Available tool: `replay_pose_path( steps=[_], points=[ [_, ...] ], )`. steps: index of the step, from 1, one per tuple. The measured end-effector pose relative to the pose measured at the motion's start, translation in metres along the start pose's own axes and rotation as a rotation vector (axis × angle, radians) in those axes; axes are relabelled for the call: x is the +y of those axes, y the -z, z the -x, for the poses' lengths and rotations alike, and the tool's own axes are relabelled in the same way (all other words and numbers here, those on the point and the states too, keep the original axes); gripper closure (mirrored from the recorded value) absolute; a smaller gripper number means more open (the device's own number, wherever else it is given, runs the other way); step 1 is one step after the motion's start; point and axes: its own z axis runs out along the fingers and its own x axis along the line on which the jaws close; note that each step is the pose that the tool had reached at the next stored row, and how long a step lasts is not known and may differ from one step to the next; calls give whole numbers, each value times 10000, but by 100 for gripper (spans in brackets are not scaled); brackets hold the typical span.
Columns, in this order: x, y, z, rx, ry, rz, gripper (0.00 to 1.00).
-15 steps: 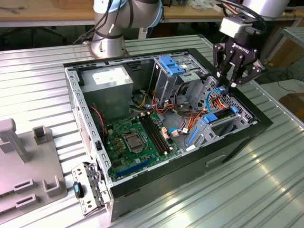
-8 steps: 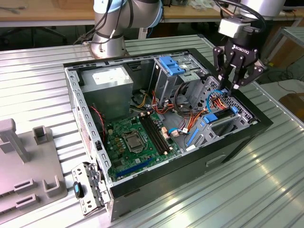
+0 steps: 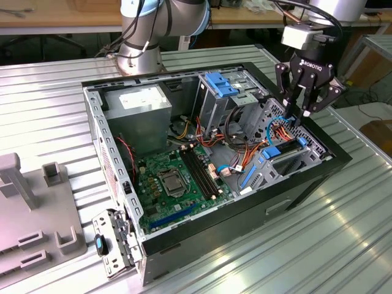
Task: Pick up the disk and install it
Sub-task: 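Insert the second disk wire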
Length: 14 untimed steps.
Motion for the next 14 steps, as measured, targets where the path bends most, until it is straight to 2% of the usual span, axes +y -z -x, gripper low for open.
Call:
replay_pose_path(
  steps=[1, 4, 9, 14],
  points=[
    [0, 0, 0, -1, 0, 0, 65],
    [0, -1, 0, -1, 0, 0, 84],
    [2, -6, -13, -2, 0, 0, 84],
    [14, -45, -102, -2, 3, -2, 84]
  ],
)
